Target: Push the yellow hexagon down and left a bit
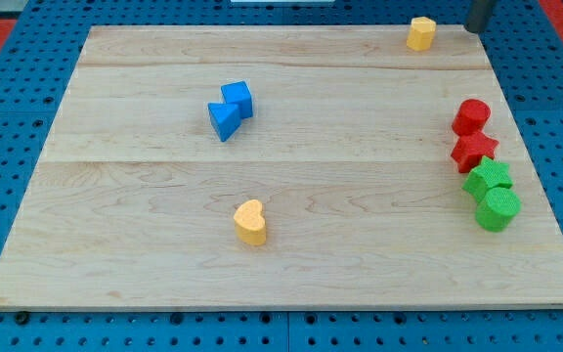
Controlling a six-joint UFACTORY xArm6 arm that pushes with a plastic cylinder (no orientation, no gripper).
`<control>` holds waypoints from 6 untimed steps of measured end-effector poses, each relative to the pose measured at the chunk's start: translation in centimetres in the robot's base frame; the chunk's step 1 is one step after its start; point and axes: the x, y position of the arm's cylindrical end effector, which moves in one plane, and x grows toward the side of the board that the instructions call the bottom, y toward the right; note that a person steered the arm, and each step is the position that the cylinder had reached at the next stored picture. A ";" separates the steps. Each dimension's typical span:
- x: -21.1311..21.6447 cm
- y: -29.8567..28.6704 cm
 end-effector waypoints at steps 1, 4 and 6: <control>-0.1 -3.3; 0.6 -9.5; 3.5 -13.5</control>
